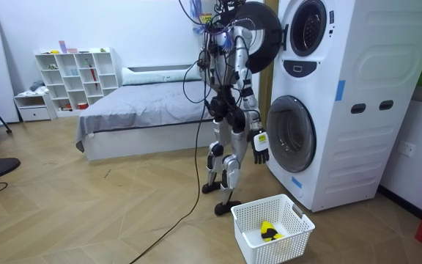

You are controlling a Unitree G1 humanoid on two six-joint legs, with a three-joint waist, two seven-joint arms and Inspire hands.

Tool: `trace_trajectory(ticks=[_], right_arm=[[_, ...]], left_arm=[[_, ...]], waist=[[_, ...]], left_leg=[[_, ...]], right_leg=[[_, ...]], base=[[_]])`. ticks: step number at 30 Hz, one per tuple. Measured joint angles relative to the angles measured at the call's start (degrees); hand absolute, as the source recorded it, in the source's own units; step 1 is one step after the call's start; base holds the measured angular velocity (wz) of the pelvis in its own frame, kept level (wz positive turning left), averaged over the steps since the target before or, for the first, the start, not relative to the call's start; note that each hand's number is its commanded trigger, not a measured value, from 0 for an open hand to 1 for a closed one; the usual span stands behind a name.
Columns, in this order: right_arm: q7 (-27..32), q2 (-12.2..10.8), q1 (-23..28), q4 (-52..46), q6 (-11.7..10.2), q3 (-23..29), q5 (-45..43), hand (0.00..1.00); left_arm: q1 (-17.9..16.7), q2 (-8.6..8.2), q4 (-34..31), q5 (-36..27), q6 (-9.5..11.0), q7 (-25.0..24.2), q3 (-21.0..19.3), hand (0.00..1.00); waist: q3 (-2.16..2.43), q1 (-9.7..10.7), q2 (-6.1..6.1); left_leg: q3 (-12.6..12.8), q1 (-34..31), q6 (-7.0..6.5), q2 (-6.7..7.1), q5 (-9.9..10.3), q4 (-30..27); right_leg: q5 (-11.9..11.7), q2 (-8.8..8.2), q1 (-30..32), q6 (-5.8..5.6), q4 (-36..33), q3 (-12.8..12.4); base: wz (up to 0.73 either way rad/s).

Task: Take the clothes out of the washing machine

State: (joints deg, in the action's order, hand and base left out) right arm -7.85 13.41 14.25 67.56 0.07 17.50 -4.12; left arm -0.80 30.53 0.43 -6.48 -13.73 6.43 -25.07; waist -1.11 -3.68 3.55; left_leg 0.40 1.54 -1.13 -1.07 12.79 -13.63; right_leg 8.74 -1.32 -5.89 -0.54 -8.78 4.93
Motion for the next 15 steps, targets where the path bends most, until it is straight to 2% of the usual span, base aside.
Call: trace_trajectory(ticks=[3, 5, 7, 9, 10, 12, 13, 15], right_arm=[[-1.0, 0.0, -1.1, -0.4, -0.2, -0.9, 0.5, 0.0], [-1.5, -0.3, -1.9, -0.2, -0.4, -3.2, 2.0, 0.0], [-1.7, -0.3, -2.1, 0.0, -0.5, -4.9, 3.2, 0.0], [-1.6, -0.2, -2.1, 0.2, -0.6, -5.7, 4.2, 0.0], [-1.5, -0.1, -2.2, 0.5, -0.6, -6.3, 4.3, 0.0], [-1.5, -0.1, -2.5, 1.5, -0.7, -7.4, 4.4, 0.0], [-1.5, -0.1, -2.9, 1.9, -0.7, -7.7, 4.6, 0.0], [-1.5, -0.1, -3.4, 2.0, -0.7, -8.4, 5.6, 0.0]], left_arm=[[-4.0, -1.75, -8.2, 1.0, -0.1, 0.2, 0.4, 0.0], [-6.4, -5.47, -14.3, 1.1, -0.2, -0.7, 0.7, 0.0], [-7.2, -7.35, -17.6, 1.6, -0.2, -1.0, 1.8, 0.0], [-8.8, -8.45, -21.1, 2.2, -0.2, -1.2, 2.9, 0.0], [-9.9, -9.83, -23.4, 2.9, -0.2, -1.7, 3.3, 0.0], [-10.6, -10.59, -24.9, 3.1, -0.1, -2.3, 4.5, 0.0], [-10.7, -10.62, -25.1, 2.7, 0.0, -2.8, 5.4, 0.0], [-11.0, -11.77, -25.2, 2.4, 1.0, -4.5, 6.8, 0.0]], waist=[[-0.03, 0.0, -0.02], [-0.04, 0.2, -0.02], [-0.04, 0.3, -0.01], [-0.16, 0.4, -0.28], [-0.16, 0.4, -0.28], [-0.14, 0.5, -0.44], [-0.15, 1.2, -0.64], [-0.12, 2.4, -0.95]], left_leg=[[-0.8, -0.3, -0.91, 0.91, -0.5, 0.0], [-1.3, -0.4, -1.71, 1.59, -1.0, 0.1], [-1.7, -0.9, -2.31, 2.21, -1.4, 0.0], [-1.7, -1.2, -2.85, 2.8, -1.6, 0.3], [-1.3, -1.2, -3.17, 2.97, -1.7, 0.3], [-1.1, -1.2, -3.58, 3.09, -2.0, 0.4], [-1.1, -1.2, -3.8, 3.27, -2.1, 0.3], [-0.6, -1.3, -4.17, 3.73, -2.4, 0.4]], right_leg=[[-0.6, -0.78, -0.1, -0.83, 0.1, 0.2], [-1.1, -1.45, -0.2, -1.3, 0.0, 0.6], [-1.5, -2.01, -0.1, -1.68, 0.0, 0.8], [-1.7, -2.66, 0.1, -1.9, 0.0, 1.2], [-1.9, -2.88, 0.2, -2.01, -0.1, 1.5], [-2.6, -3.03, 0.3, -2.35, -0.1, 1.6], [-2.9, -3.2, 0.3, -2.42, -0.1, 1.7], [-2.9, -3.73, 0.5, -2.52, -0.1, 1.7]], base=[[0.18], [0.15], [0.19], [0.04], [-0.07], [-0.06], [0.0], [-0.15]])
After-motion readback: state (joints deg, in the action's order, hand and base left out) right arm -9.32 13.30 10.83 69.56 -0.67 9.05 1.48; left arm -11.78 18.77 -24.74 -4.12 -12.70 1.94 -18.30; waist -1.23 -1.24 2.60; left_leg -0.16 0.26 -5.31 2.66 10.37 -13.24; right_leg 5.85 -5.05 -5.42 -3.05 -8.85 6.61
